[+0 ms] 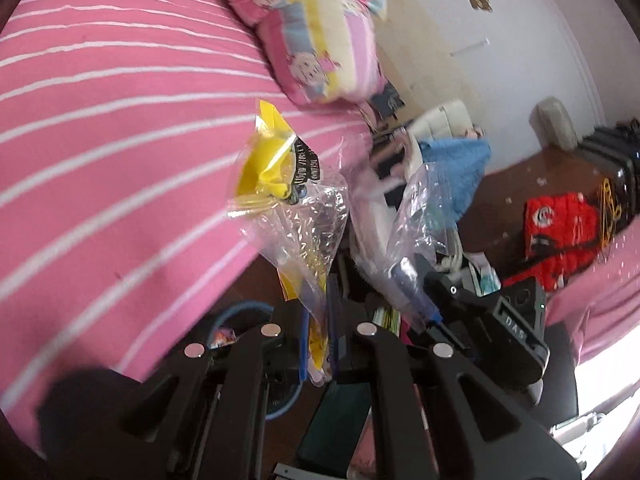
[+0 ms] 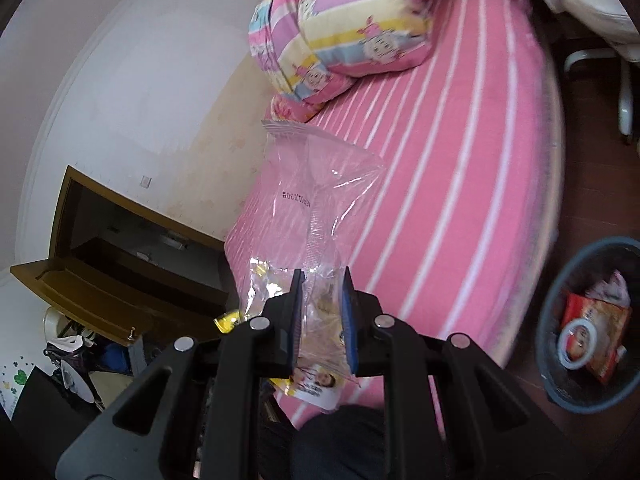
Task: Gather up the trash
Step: 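Carry the plastic bag and yellow wrapper in both tools over the wastebasket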
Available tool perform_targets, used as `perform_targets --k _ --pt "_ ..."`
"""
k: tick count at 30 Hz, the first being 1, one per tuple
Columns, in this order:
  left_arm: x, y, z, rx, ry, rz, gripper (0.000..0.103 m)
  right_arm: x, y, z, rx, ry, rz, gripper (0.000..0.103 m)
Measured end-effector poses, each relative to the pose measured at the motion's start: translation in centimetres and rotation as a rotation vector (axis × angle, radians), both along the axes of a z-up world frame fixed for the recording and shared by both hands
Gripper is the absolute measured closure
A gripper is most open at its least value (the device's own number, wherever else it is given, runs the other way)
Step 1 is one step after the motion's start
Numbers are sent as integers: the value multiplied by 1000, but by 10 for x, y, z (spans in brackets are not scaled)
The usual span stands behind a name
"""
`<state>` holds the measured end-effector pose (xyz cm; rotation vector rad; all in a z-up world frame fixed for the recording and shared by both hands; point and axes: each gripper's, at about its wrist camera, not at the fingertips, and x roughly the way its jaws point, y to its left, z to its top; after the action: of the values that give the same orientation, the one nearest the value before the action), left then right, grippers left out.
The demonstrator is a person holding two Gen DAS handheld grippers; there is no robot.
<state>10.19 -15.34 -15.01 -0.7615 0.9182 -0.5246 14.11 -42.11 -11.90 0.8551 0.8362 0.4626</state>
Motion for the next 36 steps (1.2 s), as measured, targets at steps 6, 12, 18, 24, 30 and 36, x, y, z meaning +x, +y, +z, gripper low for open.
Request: perform_targets --k 6,12,18,24,30,36 --pt "-25 -44 -13 52 20 -90 96 -50 -46 -14 -43 29 -72 85" --pt "-27 -97 -51 90 82 -208 96 -86 -86 -52 -82 106 -154 85" --pt "-18 -142 -96 145 159 -306 96 -101 -122 -95 -131 199 -224 85" --pt "6 -176 -130 185 216 -387 96 -100 -143 -134 -159 283 -272 85" --pt "33 -202 -177 247 318 -433 96 -93 -156 -167 -217 378 -311 85" --pt "48 -226 -212 317 367 -493 95 -87 -161 -193 -278 453 -321 85"
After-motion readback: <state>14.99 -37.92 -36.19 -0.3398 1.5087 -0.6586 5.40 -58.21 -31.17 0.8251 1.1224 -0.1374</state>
